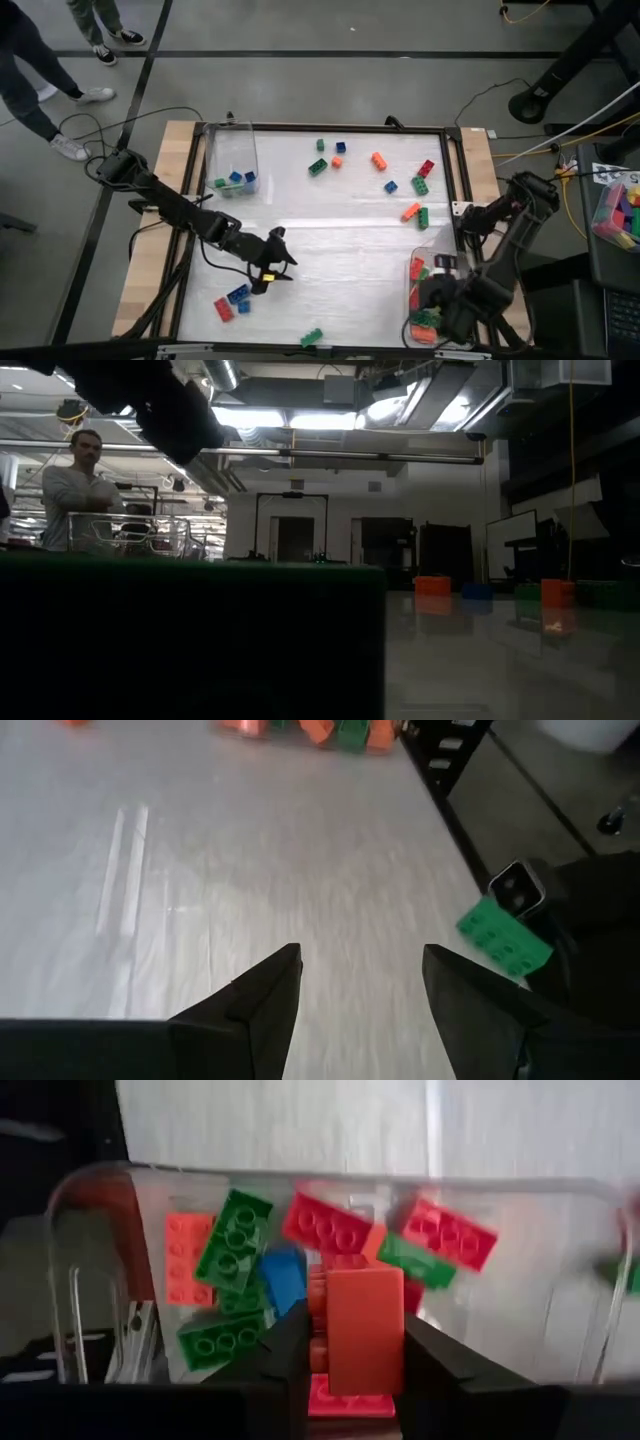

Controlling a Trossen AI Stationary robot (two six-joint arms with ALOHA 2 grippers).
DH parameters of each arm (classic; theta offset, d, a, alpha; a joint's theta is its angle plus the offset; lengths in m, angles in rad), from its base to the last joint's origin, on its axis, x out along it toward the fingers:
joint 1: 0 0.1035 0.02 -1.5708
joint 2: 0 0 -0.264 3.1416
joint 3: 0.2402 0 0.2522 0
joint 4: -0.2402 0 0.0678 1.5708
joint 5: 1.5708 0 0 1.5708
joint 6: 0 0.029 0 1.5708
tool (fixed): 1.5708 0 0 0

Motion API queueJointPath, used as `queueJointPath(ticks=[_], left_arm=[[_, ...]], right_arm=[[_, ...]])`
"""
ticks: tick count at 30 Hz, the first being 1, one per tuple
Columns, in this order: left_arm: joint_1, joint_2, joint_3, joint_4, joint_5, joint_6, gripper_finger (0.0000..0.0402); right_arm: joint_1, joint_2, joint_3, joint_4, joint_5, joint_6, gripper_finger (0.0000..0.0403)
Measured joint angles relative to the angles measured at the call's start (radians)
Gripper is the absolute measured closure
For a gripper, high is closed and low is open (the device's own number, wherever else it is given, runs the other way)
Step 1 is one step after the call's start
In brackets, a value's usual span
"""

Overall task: Sort blocks by size
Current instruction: Put the 8 stud orange game piece into the bottom transparent bin

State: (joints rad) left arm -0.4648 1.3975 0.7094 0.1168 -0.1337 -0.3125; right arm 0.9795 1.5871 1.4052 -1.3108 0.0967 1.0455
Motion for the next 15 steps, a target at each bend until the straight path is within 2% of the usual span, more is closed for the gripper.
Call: queueJointPath(ticks=[8, 12, 15], left_arm=[[0.0, 0.0, -0.001, -0.127, -0.005, -0.051, 0.0204], [0.003, 0.0, -0.001, -0.133, -0.008, -0.054, 0.0204], [0.003, 0.0, -0.001, -0.133, -0.009, -0.055, 0.0204]], right_arm=[[0.058, 0.001, 0.0, -0.002, -0.008, 0.188, 0.0294], [0.057, 0.001, 0.0, -0.002, -0.01, 0.231, 0.0293], [0.054, 0.001, -0.007, 0.002, -0.01, 0.237, 0.0276]])
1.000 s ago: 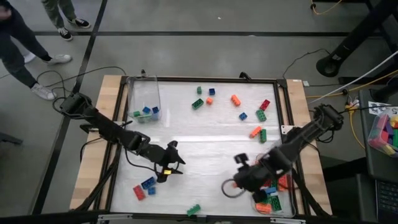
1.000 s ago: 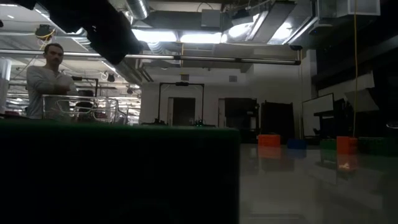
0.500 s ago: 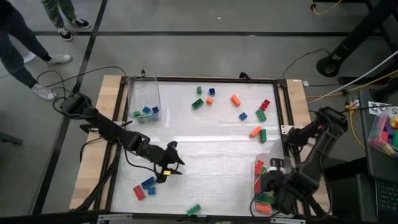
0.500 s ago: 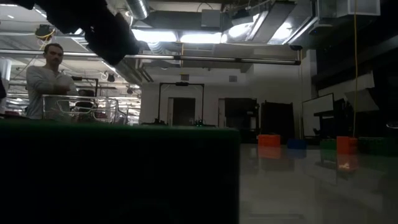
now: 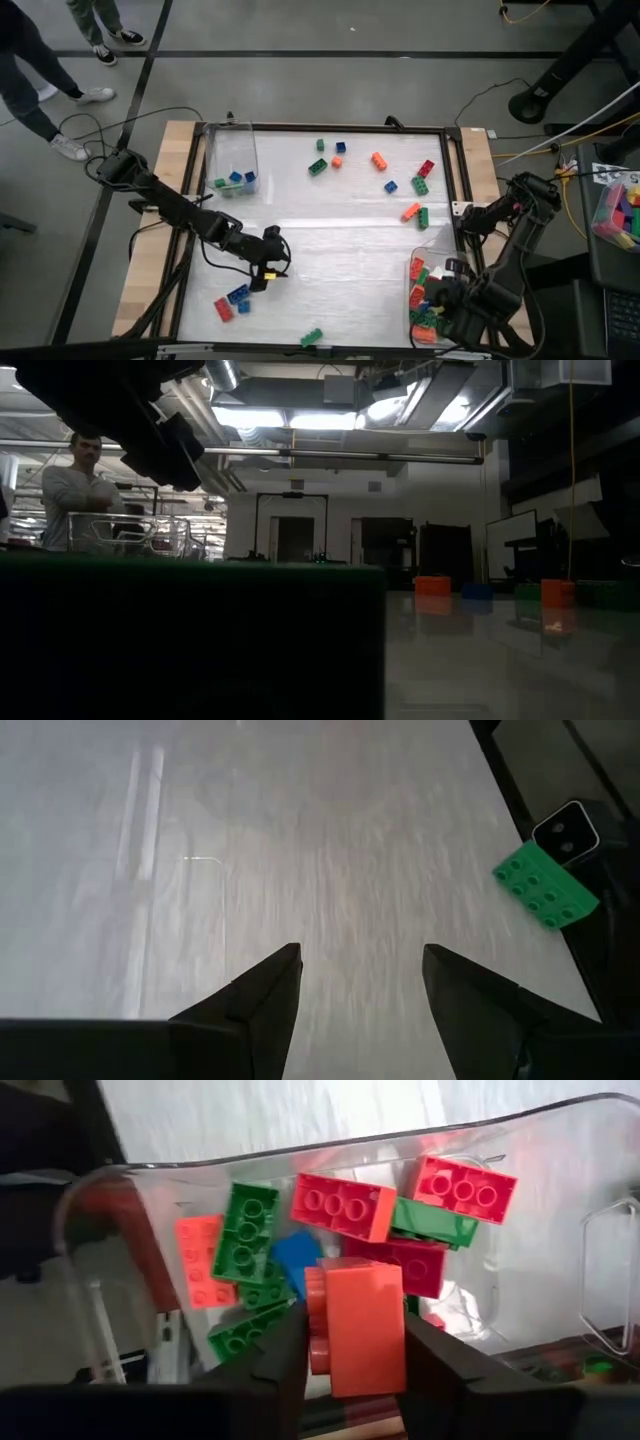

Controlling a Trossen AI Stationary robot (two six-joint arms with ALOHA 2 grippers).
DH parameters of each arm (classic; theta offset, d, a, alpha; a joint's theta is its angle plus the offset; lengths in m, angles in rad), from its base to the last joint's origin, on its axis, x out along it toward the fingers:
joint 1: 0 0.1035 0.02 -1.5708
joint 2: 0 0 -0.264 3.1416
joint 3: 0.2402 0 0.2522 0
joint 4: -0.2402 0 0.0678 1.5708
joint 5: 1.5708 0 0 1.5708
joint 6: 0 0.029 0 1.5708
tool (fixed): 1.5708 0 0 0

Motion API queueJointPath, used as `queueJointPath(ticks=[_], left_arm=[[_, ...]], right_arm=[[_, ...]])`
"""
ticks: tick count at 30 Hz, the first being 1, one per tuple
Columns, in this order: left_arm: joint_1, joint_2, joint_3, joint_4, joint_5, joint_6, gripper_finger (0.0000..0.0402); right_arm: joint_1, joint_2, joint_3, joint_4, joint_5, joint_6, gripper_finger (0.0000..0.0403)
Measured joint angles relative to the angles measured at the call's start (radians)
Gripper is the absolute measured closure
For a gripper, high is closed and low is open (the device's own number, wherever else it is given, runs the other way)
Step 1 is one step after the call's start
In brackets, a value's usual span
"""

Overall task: Sort blocks by size
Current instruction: Put the 8 stud orange game piece into the bottom transparent bin, then put the 4 stud blue game piece into the top transparent bin

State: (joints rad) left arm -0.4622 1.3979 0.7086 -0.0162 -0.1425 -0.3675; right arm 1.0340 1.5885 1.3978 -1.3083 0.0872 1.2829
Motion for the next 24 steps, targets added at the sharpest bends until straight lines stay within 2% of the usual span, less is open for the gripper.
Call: queueJointPath(ticks=[7, 11, 14, 18, 20, 22, 24], left_arm=[[0.0, 0.0, 0.0, -0.001, -0.001, -0.006, 0.0204], [0.0, 0.0, 0.0, -0.001, -0.003, -0.005, 0.0204], [0.0, 0.0, 0.0, -0.001, -0.003, -0.003, 0.0204], [0.0, 0.001, 0.0, -0.001, -0.025, 0.001, 0.0204], [0.0, 0.001, 0.0, 0.0, -0.031, 0.001, 0.0204], [0.0, 0.001, 0.0, 0.0, -0.043, 0.001, 0.0204], [0.0, 0.001, 0.0, -0.001, -0.052, 0.001, 0.0204]], right_arm=[[0.0, 0.0, -0.038, -0.006, -0.018, 0.015, 0.0202], [-0.013, 0.0, -0.02, -0.044, -0.004, -0.017, 0.019], [-0.053, 0.0, 0.018, -0.141, 0.014, -0.111, 0.0194], [-0.136, 0.0, 0.08, -0.27, 0.135, -0.277, 0.02], [-0.192, -0.012, 0.089, -0.25, 0.229, -0.364, 0.0203], [-0.264, -0.028, 0.09, -0.243, 0.306, -0.397, 0.0205], [-0.361, -0.03, 0.091, -0.266, 0.322, -0.404, 0.0205]])
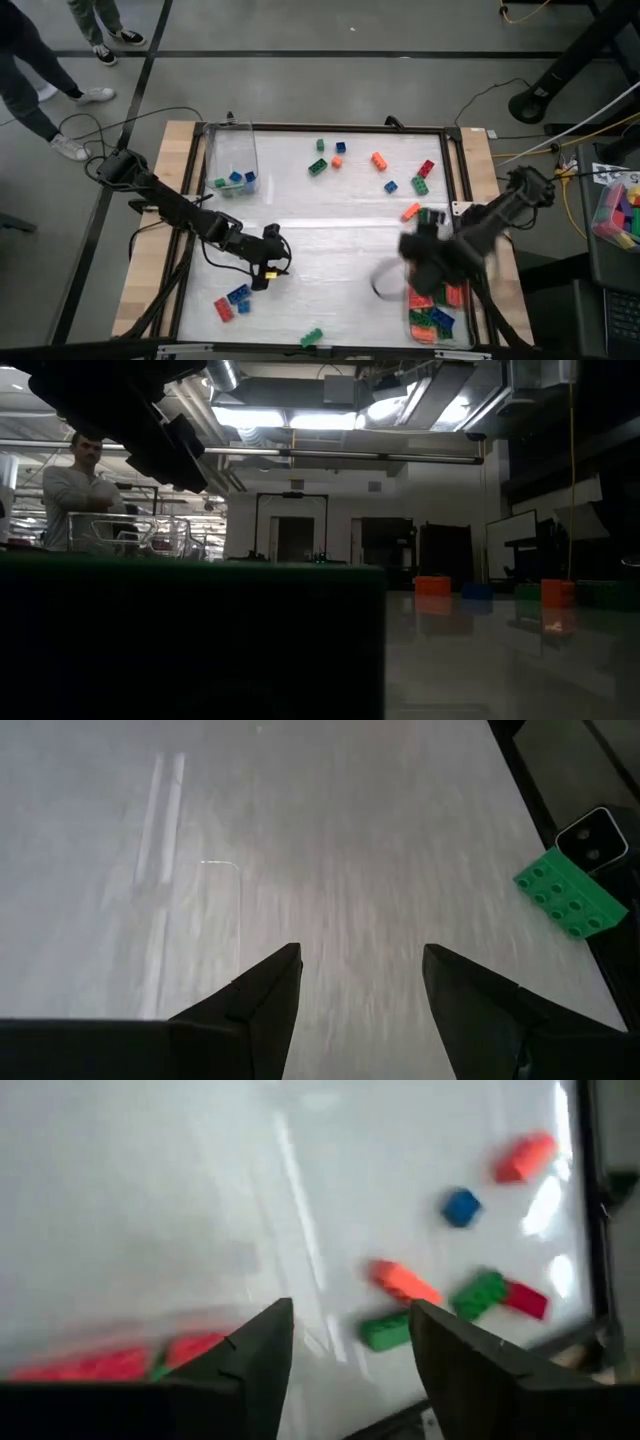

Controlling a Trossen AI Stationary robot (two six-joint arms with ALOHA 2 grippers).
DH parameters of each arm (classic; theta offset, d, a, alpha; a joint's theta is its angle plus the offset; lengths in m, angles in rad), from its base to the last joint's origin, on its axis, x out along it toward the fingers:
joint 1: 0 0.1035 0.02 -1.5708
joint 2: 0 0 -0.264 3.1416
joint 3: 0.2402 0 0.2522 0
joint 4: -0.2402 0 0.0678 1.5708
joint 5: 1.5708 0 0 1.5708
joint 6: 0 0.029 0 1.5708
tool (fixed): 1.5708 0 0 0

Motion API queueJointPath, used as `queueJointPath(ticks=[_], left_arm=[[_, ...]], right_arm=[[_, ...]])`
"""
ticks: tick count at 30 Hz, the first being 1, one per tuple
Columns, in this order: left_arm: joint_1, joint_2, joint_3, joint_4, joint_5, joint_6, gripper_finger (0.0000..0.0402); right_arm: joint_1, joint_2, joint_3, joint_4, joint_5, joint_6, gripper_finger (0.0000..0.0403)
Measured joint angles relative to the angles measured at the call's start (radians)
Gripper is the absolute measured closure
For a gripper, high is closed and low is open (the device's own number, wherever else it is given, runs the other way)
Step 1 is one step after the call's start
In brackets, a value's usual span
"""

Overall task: Sort blocks by size
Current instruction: Put the 4 stud blue game piece into the top transparent bin

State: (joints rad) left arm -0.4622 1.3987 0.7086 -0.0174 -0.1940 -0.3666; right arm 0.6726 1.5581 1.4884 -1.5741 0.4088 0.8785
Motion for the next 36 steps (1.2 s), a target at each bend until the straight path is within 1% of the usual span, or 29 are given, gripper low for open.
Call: queueJointPath(ticks=[2, 6, 9, 11, 16, 18, 20, 23, 27, 31, 36], left_arm=[[0.0, 0.0, 0.0, 0.001, 0.0, 0.0, 0.0204], [0.0, 0.0, 0.0, 0.0, 0.0, 0.004, 0.0204], [0.0, 0.0, 0.0, -0.001, -0.001, 0.024, 0.0204], [0.0, 0.0, 0.0, -0.002, -0.001, 0.038, 0.0204], [0.0, 0.0, 0.0, -0.002, -0.001, 0.075, 0.0204], [0.0, 0.0, 0.0, -0.002, -0.001, 0.08, 0.0204], [0.0, 0.0, 0.0, -0.002, -0.001, 0.08, 0.0204], [0.0, 0.0, 0.0, -0.002, -0.001, 0.08, 0.0204], [0.0, 0.001, 0.0, -0.002, -0.001, 0.11, 0.0204], [0.0, 0.005, 0.0, -0.004, -0.001, 0.142, 0.0204], [0.0, 0.009, 0.0, -0.005, -0.001, 0.144, 0.0204]], right_arm=[[-0.106, 0.001, -0.009, 0.008, -0.014, -0.059, 0.0205], [-0.322, -0.008, -0.032, 0.032, -0.046, -0.238, 0.0205], [-0.49, -0.007, -0.062, 0.043, -0.088, -0.323, 0.0205], [-0.601, -0.008, -0.093, 0.077, -0.134, -0.385, 0.0205], [-0.838, -0.007, -0.186, 0.261, -0.286, -0.576, 0.0205], [-0.913, -0.007, -0.223, 0.352, -0.321, -0.622, 0.0205], [-0.979, -0.007, -0.255, 0.427, -0.335, -0.628, 0.0205], [-1.054, -0.005, -0.298, 0.514, -0.341, -0.612, 0.0205], [-1.115, -0.002, -0.354, 0.594, -0.34, -0.555, 0.0205], [-1.135, -0.002, -0.41, 0.641, -0.34, -0.497, 0.0205], [-1.125, -0.002, -0.467, 0.65, -0.334, -0.487, 0.0205]])
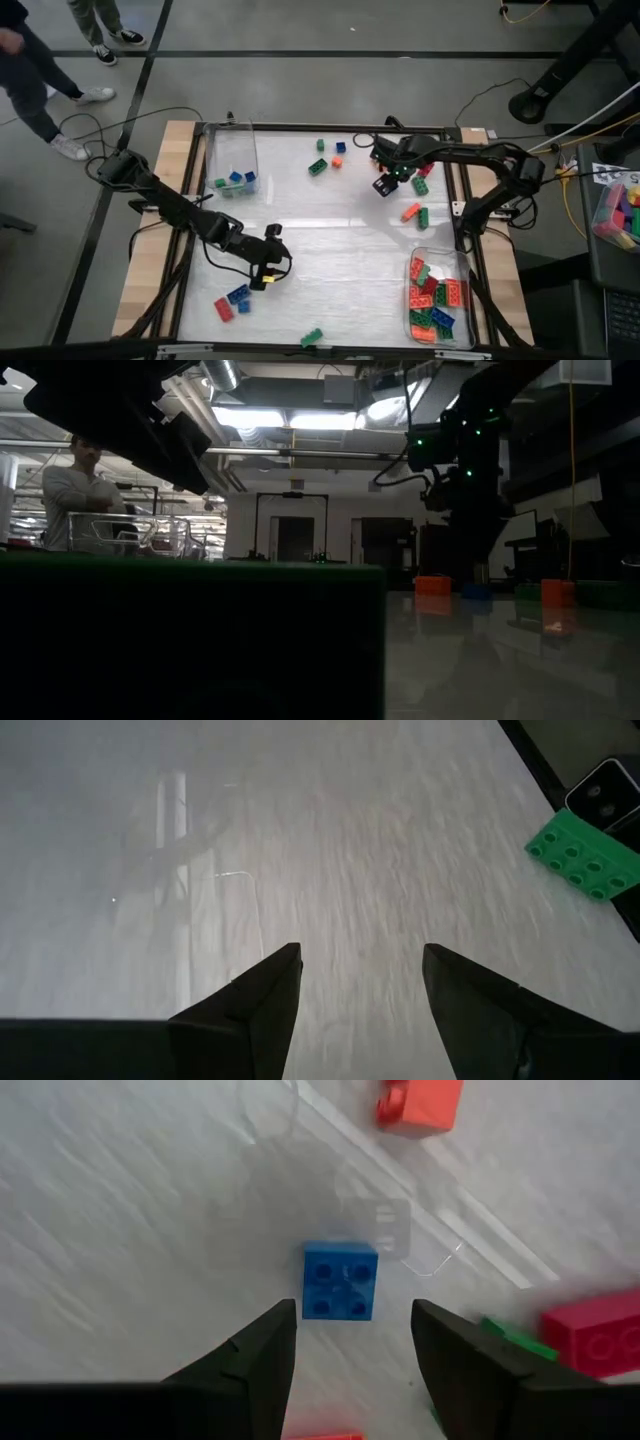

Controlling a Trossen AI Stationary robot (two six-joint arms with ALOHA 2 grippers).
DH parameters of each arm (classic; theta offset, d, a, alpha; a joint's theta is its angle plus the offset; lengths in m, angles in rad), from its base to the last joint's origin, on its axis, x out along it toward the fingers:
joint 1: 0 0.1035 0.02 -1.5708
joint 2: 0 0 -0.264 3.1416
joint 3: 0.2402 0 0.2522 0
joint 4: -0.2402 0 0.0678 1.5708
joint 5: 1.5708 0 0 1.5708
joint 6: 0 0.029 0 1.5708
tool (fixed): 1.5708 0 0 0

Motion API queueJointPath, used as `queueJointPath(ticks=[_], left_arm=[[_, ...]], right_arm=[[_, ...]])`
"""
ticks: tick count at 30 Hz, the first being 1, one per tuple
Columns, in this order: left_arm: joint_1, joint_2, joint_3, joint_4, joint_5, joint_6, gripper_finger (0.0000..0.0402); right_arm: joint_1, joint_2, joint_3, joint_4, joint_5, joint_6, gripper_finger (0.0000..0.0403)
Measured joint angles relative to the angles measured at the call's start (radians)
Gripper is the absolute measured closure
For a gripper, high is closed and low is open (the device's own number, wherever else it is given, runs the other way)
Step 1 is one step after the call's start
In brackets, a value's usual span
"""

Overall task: Sort blocks by size
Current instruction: Put the 4 stud blue game piece into the top transparent bin

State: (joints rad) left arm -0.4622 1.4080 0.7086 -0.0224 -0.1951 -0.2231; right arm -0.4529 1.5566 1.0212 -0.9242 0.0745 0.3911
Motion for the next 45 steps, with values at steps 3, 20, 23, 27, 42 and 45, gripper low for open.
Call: queueJointPath(ticks=[3, 20, 23, 27, 42, 45], left_arm=[[0.0, 0.0, 0.0, -0.001, 0.0, -0.001, 0.0204], [0.0, 0.0, 0.0, -0.004, 0.0, -0.004, 0.0204], [0.0, 0.0, 0.0, -0.004, 0.0, -0.004, 0.0204], [0.0, 0.0, 0.0, -0.004, 0.0, -0.013, 0.0204], [0.0, -0.001, 0.0, 0.014, -0.161, -0.026, 0.0204], [0.0, -0.001, 0.0, 0.013, -0.283, -0.003, 0.0204]], right_arm=[[0.002, 0.0, -0.034, 0.045, 0.012, 0.016, 0.0205], [0.001, 0.087, -0.11, 0.166, -0.024, 0.017, 0.0205], [0.001, 0.105, -0.11, 0.179, -0.024, 0.017, 0.0207], [0.002, 0.11, -0.11, 0.2, -0.028, 0.014, 0.0235], [0.081, 0.096, -0.11, 0.541, -0.405, 0.037, 0.0246], [0.138, 0.096, -0.11, 0.726, -0.511, 0.078, 0.0248]])
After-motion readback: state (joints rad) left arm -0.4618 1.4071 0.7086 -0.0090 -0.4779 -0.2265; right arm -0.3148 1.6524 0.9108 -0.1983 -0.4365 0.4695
